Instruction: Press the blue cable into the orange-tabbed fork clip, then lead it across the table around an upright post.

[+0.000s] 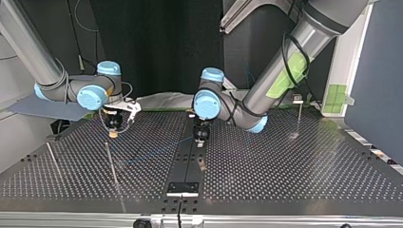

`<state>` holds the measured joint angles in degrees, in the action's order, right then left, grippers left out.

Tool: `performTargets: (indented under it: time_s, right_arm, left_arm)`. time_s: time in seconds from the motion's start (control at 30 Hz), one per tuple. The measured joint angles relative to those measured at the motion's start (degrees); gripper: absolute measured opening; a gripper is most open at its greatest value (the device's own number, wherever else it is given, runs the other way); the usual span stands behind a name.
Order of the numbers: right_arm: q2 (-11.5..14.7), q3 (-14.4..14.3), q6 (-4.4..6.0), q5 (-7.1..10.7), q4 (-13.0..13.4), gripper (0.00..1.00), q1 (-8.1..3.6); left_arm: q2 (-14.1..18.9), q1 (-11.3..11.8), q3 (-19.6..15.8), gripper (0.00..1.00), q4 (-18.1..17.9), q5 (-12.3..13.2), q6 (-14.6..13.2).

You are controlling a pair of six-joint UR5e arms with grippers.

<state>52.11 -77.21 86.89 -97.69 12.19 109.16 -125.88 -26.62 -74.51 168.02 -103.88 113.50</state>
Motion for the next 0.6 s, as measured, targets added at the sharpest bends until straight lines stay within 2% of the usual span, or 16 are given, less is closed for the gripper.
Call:
performTargets:
  time_s: [0.07,0.1,0.3,0.47,0.5,0.57,0.6]
  right_arm:
    - [-0.12,-0.07,-0.01,-0.05,0.07,0.0,-0.01]
    - [-0.16,-0.09,-0.02,-0.07,0.09,0.0,-0.01]
    - [-0.35,-0.71,-0.09,-0.14,0.64,0.0,0.01]
    - [-0.47,-2.22,0.13,-0.14,2.35,0.0,-0.15]
    - [-0.5,-2.58,0.19,-0.14,2.77,0.0,-0.21]
    - [-0.62,-3.27,0.29,-0.14,3.76,0.0,-0.34]
    - [-0.71,-3.46,0.32,-0.14,4.12,0.0,-0.38]
  left_arm:
    - [0.0,0.01,0.0,0.64,0.55,-0.7,-0.07]
    - [0.0,0.02,0.0,0.69,0.83,-1.07,-0.09]
    - [-0.02,0.1,0.0,0.69,2.8,-4.13,-0.48]
    - [-0.15,0.18,0.0,0.71,4.38,-6.89,-0.55]
    - [-0.19,0.17,-0.03,0.75,4.62,-7.36,-0.55]
    - [-0.29,0.17,-0.27,0.75,4.91,-8.53,-0.52]
    - [-0.31,0.18,-0.48,0.78,4.9,-8.99,-0.48]
